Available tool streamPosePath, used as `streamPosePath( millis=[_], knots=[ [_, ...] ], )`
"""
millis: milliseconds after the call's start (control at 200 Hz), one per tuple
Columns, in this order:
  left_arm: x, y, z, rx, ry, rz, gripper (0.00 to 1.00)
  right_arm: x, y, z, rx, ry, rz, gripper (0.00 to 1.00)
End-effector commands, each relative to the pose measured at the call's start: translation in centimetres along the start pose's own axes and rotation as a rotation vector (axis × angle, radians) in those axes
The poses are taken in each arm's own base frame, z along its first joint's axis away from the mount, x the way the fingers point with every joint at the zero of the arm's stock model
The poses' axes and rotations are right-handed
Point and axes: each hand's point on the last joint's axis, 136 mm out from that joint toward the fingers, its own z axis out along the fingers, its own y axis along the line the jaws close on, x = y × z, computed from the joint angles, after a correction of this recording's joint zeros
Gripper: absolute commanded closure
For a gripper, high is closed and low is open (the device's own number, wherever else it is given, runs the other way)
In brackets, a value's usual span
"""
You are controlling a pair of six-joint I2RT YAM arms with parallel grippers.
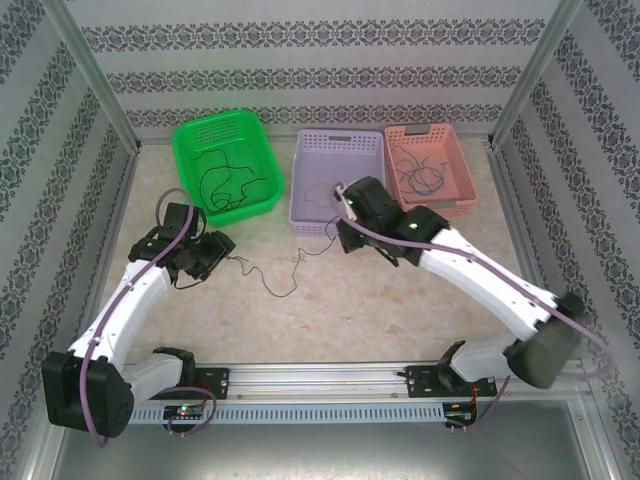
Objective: Untangle the cables
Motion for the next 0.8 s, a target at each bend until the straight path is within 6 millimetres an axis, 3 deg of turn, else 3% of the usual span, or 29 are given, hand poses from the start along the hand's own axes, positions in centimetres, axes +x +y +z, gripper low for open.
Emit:
streamPosePath(
  millis=[0, 120, 345, 640, 794],
  knots=[
    [0.1, 0.1, 0.4, 0.006, -0.001, -0.015, 0.42, 2.9, -2.7, -1.2, 0.085, 0.071, 0.049, 1.0],
    [0.3, 0.2, 0.9, 0.003, 0.015, -0.019, 0.42, 4.7, -5.1, -3.2, 0.136, 0.058, 0.138, 1.0],
    [1.2, 0.4, 2.1, -0.018, 0.061, -0.002, 0.44, 7.8, -12.1, -6.8, 0.33, 0.041, 0.377, 1.0],
    [2.0, -0.7, 4.8, -0.035, 0.133, 0.14, 0.52, 7.8, -15.2, -4.5, 0.362, 0.08, 0.396, 1.0],
    [3.3, -2.7, 7.3, -0.056, 0.214, 0.327, 0.58, 6.6, -15.3, -2.6, 0.336, 0.083, 0.344, 1.0]
  ],
)
